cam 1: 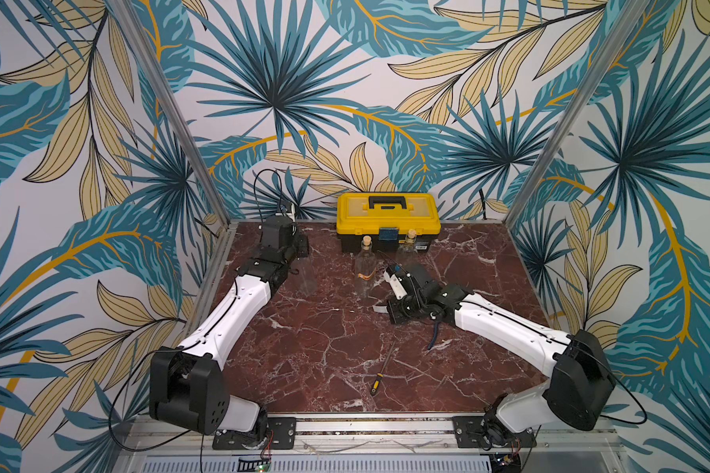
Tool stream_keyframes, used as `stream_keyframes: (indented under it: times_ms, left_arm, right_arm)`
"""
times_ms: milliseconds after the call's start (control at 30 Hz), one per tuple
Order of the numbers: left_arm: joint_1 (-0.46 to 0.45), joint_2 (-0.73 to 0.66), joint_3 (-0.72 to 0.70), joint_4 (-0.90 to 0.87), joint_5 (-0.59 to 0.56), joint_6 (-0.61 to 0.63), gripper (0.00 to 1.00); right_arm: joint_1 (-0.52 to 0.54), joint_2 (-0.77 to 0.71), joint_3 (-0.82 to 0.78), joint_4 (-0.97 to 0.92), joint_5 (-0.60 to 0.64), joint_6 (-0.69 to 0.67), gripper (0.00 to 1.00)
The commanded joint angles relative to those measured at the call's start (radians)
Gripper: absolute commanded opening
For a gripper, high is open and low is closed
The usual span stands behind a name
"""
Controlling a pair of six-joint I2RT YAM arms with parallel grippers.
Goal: Remove the label from the bottle
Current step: Place the bottle at the center of the board, then place the label at the center of the board.
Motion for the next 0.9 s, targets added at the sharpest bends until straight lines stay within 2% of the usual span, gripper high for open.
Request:
stream_keyframes:
  times_ms: [0, 200, 400, 567, 867]
  left_arm:
    - [0.008, -0.004, -0.008, 0.073, 0.010, -0.010, 0.00]
    - [0.007, -0.009, -0.038, 0.073, 0.019, -0.019, 0.02]
    - [0.007, -0.031, -0.069, 0.073, 0.024, -0.027, 0.20]
    - [0.007, -0.049, -0.089, 0.073, 0.027, -0.029, 0.42]
    - [0.007, -0.080, -0.102, 0.073, 0.027, -0.030, 0.52]
  right_arm:
    - [-0.004, 0.012, 0.005, 0.013, -0.013, 0.006, 0.00]
    - [-0.003, 0.015, 0.002, 0.019, -0.015, 0.007, 0.00]
    - [-0.003, 0.025, 0.005, 0.025, -0.018, 0.007, 0.00]
    - [-0.004, 0.035, 0.011, 0.025, -0.021, 0.004, 0.00]
    - [-0.005, 0.045, 0.015, 0.025, -0.016, 0.003, 0.00]
